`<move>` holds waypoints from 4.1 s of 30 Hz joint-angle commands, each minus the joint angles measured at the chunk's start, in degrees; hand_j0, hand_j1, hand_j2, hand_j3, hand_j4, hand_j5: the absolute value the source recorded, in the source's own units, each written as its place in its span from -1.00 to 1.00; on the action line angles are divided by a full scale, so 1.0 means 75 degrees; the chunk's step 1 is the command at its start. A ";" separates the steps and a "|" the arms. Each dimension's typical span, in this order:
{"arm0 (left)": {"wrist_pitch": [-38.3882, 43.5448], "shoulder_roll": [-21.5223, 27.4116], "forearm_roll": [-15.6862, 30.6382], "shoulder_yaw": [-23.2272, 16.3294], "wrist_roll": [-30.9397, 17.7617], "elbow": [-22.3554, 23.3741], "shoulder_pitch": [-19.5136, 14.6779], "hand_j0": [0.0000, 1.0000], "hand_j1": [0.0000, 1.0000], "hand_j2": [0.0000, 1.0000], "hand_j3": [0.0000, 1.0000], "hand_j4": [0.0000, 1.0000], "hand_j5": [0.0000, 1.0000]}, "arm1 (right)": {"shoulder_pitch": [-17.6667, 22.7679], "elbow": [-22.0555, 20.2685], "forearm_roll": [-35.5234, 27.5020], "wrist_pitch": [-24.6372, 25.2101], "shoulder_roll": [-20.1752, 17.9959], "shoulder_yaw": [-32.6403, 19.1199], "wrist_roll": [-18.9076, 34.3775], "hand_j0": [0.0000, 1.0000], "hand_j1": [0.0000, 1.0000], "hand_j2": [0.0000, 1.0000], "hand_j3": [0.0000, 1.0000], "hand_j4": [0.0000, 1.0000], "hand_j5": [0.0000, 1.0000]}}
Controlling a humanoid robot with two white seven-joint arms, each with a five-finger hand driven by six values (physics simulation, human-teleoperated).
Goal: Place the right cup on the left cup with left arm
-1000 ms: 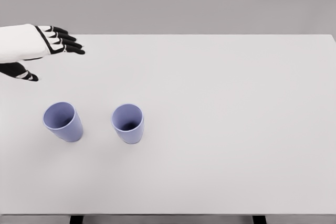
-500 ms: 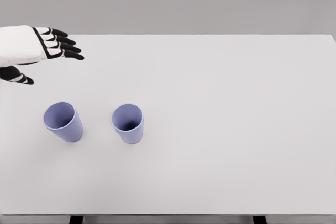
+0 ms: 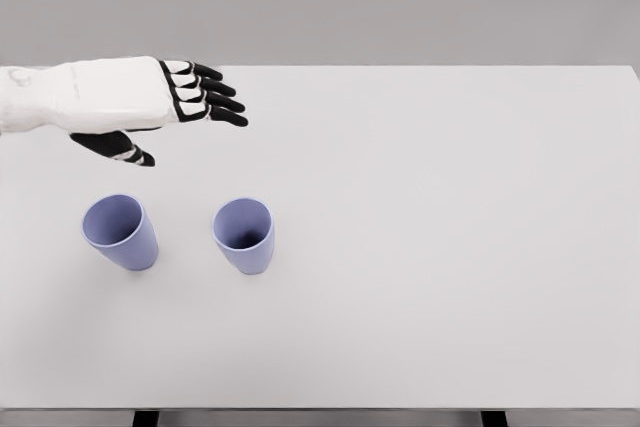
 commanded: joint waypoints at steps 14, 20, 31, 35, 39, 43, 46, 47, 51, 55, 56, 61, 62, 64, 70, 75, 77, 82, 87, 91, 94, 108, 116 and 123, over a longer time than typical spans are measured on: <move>0.0022 -0.0165 -0.0028 -0.0489 0.0004 0.0003 0.0281 1.00 1.00 1.00 1.00 1.00 1.00 | 0.0000 -0.0002 -0.0005 -0.0003 -0.0001 -0.0002 -0.0001 1.00 1.00 1.00 1.00 1.00 1.00; 0.0022 -0.0306 -0.0392 -0.0501 0.0004 0.0003 0.0539 1.00 1.00 1.00 1.00 1.00 1.00 | 0.0000 -0.0002 -0.0005 -0.0003 -0.0001 -0.0002 -0.0001 1.00 1.00 1.00 1.00 1.00 1.00; 0.0022 -0.0727 -0.0567 -0.0770 0.0004 0.0003 0.0551 1.00 1.00 1.00 1.00 1.00 1.00 | 0.0000 0.0010 -0.0005 -0.0003 -0.0001 -0.0002 -0.0001 1.00 1.00 1.00 1.00 1.00 1.00; 0.0022 -0.0727 -0.0603 -0.0899 0.0004 0.0003 0.0551 1.00 1.00 1.00 1.00 1.00 1.00 | 0.0000 -0.0002 -0.0005 -0.0003 -0.0001 -0.0002 -0.0001 1.00 1.00 1.00 1.00 1.00 1.00; 0.0022 -0.0868 -0.0849 -0.0934 0.0004 0.0003 0.0656 1.00 1.00 1.00 1.00 1.00 1.00 | 0.0000 -0.0002 -0.0005 -0.0003 -0.0001 -0.0002 -0.0001 1.00 1.00 1.00 1.00 1.00 1.00; 0.0022 -0.0927 -0.0978 -0.0981 0.0004 0.0003 0.0668 1.00 1.00 1.00 1.00 1.00 1.00 | 0.0000 0.0010 -0.0005 -0.0003 -0.0001 -0.0002 -0.0001 1.00 1.00 1.00 1.00 1.00 1.00; 0.0022 -0.0915 -0.0989 -0.0981 0.0004 0.0003 0.0680 1.00 1.00 1.00 1.00 1.00 1.00 | 0.0000 -0.0002 -0.0005 -0.0003 -0.0001 -0.0002 -0.0001 1.00 1.00 1.00 1.00 1.00 1.00; 0.0022 -0.0915 -0.0989 -0.0981 0.0004 0.0003 0.0727 1.00 1.00 1.00 1.00 1.00 1.00 | 0.0000 0.0010 -0.0005 -0.0003 -0.0001 -0.0002 -0.0001 1.00 1.00 1.00 1.00 1.00 1.00; 0.0022 -0.0927 -0.1071 -0.0993 0.0004 0.0003 0.0773 1.00 1.00 1.00 1.00 1.00 1.00 | 0.0000 -0.0002 -0.0005 -0.0003 -0.0001 -0.0002 -0.0001 1.00 1.00 1.00 1.00 1.00 1.00; 0.0022 -0.1126 -0.1294 -0.0993 0.0004 0.0003 0.0844 1.00 1.00 1.00 1.00 1.00 1.00 | 0.0000 -0.0002 -0.0005 -0.0003 -0.0001 -0.0002 -0.0001 1.00 1.00 1.00 1.00 1.00 1.00; 0.0022 -0.1138 -0.1329 -0.0993 0.0004 0.0003 0.0867 1.00 1.00 1.00 1.00 1.00 1.00 | 0.0000 -0.0002 -0.0005 -0.0003 -0.0001 -0.0002 -0.0001 1.00 1.00 1.00 1.00 1.00 1.00; 0.0022 -0.1149 -0.1364 -0.1028 0.0004 0.0003 0.0856 1.00 1.00 1.00 1.00 1.00 1.00 | -0.0012 0.0010 -0.0005 -0.0003 -0.0001 -0.0002 -0.0001 1.00 1.00 1.00 1.00 1.00 1.00; 0.0022 -0.1149 -0.1446 -0.1028 0.0004 0.0003 0.0867 1.00 1.00 1.00 1.00 1.00 1.00 | 0.0000 -0.0002 -0.0005 -0.0003 -0.0001 -0.0002 -0.0001 1.00 1.00 1.00 1.00 1.00 1.00; 0.0022 -0.1149 -0.1622 -0.1028 0.0004 0.0003 0.0938 1.00 1.00 1.00 1.00 1.00 1.00 | -0.0012 -0.0002 -0.0005 -0.0003 -0.0001 -0.0002 -0.0001 1.00 1.00 1.00 1.00 1.00 1.00; 0.0022 -0.1196 -0.1833 -0.1028 0.0004 0.0003 0.0985 1.00 1.00 1.00 1.00 1.00 1.00 | 0.0000 0.0010 -0.0005 -0.0003 -0.0001 -0.0002 -0.0001 1.00 1.00 1.00 1.00 1.00 1.00; 0.0022 -0.1313 -0.1857 -0.1028 0.0004 0.0003 0.0985 1.00 1.00 1.00 1.00 1.00 1.00 | 0.0000 0.0010 -0.0005 -0.0003 -0.0001 -0.0002 -0.0001 1.00 1.00 1.00 1.00 1.00 1.00; 0.0022 -0.1313 -0.1857 -0.1028 0.0004 0.0003 0.0985 1.00 1.00 1.00 1.00 1.00 1.00 | 0.0000 -0.0002 -0.0005 -0.0003 -0.0001 -0.0002 -0.0001 1.00 1.00 1.00 1.00 1.00 1.00; 0.0022 -0.1372 -0.1857 -0.1040 0.0004 0.0003 0.0973 1.00 1.00 1.00 1.00 1.00 1.00 | 0.0000 -0.0002 -0.0005 -0.0003 -0.0001 -0.0002 -0.0001 1.00 1.00 1.00 1.00 1.00 1.00; 0.0022 -0.1372 -0.1973 -0.1028 0.0004 0.0003 0.0984 1.00 1.00 1.00 1.00 1.00 1.00 | -0.0012 0.0010 -0.0005 -0.0003 -0.0001 -0.0002 -0.0001 1.00 1.00 1.00 1.00 1.00 1.00; 0.0022 -0.1454 -0.2138 -0.1040 0.0004 0.0003 0.1020 1.00 1.00 1.00 1.00 1.00 1.00 | 0.0000 0.0010 -0.0005 -0.0003 -0.0001 -0.0002 -0.0001 1.00 1.00 1.00 1.00 1.00 1.00; 0.0022 -0.1454 -0.2149 -0.1040 0.0004 0.0003 0.1043 1.00 1.00 1.00 1.00 1.00 1.00 | 0.0000 -0.0002 -0.0005 -0.0003 -0.0001 -0.0002 -0.0001 1.00 1.00 1.00 1.00 1.00 1.00; 0.0022 -0.1454 -0.2431 -0.1028 0.0004 0.0003 0.1137 0.39 0.39 0.39 0.39 0.39 0.39 | 0.0000 -0.0002 -0.0005 -0.0003 -0.0001 -0.0002 -0.0001 1.00 1.00 1.00 1.00 1.00 1.00; 0.0022 -0.1442 -0.2442 -0.1005 0.0004 0.0014 0.1137 0.07 0.07 0.07 0.07 0.07 0.07 | 0.0000 -0.0002 -0.0005 -0.0003 -0.0001 -0.0002 -0.0001 1.00 1.00 1.00 1.00 1.00 1.00; 0.0022 -0.1395 -0.2419 -0.0888 0.0004 0.0014 0.1008 0.05 0.05 0.05 0.05 0.05 0.05 | 0.0000 -0.0002 -0.0005 -0.0003 -0.0001 -0.0002 -0.0001 1.00 1.00 1.00 1.00 1.00 1.00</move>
